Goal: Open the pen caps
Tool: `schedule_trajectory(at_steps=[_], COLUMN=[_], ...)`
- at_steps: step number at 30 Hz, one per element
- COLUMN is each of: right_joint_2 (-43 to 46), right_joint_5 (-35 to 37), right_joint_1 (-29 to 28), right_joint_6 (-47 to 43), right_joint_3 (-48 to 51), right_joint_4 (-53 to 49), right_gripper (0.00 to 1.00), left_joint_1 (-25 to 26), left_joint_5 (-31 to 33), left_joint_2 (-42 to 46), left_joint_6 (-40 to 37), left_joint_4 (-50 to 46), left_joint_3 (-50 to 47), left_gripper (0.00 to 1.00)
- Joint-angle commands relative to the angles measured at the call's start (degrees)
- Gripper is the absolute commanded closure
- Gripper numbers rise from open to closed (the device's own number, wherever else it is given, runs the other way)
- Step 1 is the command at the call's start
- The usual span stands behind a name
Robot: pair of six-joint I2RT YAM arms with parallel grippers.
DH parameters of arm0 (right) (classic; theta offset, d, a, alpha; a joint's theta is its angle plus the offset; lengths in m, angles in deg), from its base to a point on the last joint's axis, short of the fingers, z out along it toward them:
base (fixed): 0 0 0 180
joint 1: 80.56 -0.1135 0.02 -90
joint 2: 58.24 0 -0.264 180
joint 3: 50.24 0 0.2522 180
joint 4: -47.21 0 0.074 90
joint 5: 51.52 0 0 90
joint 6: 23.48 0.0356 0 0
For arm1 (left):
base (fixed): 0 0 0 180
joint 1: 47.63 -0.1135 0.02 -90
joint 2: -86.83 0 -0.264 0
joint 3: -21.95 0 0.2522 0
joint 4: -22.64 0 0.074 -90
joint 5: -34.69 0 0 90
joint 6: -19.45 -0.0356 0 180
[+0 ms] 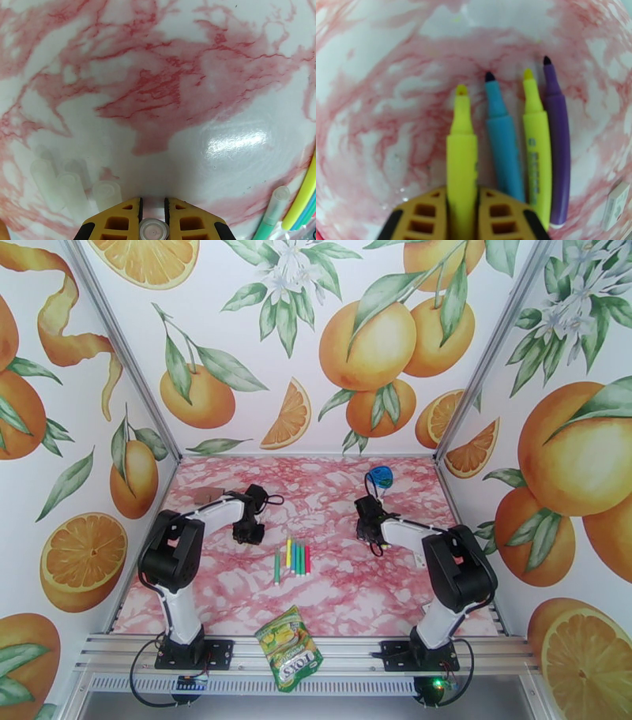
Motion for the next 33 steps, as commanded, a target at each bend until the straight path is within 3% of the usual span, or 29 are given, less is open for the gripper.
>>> schedule_trajectory(at_steps=[1, 12, 15, 26, 33], right_joint_2=[-1.2, -1.5, -1.2, 0.5, 5.8], right_joint_5=[-0.7, 0.4, 1.5, 3.8, 3.0], right_joint_1=[0.4, 0.6, 0.6, 0.6, 0.1], right_joint_6=[-0.6, -1.1, -1.7, -3.4, -6.9], right_joint_3=[-1.4, -1.6, -1.5, -1.6, -0.8], right_joint_4=[-2.0, -3.3, -3.6, -5.0, -4.9], right_gripper=[0.96, 0.84, 0.77, 0.74, 0.62], left_joint_1=[0.2, 0.3, 0.3, 0.4, 0.5], left_joint_5=[0.5, 0.5, 0.5, 1.3, 1.6], left_joint_2=[-0.8, -1.2, -1.1, -0.1, 3.1], left_joint_6=[0.0, -0.2, -0.3, -0.4, -0.6], left_joint_4=[-0.4, -1.5, -1.5, -2.7, -3.2], left_joint_3=[1.2, 1.6, 1.8, 3.1, 3.9], left_gripper=[0.86, 0.78, 0.75, 0.7, 0.67])
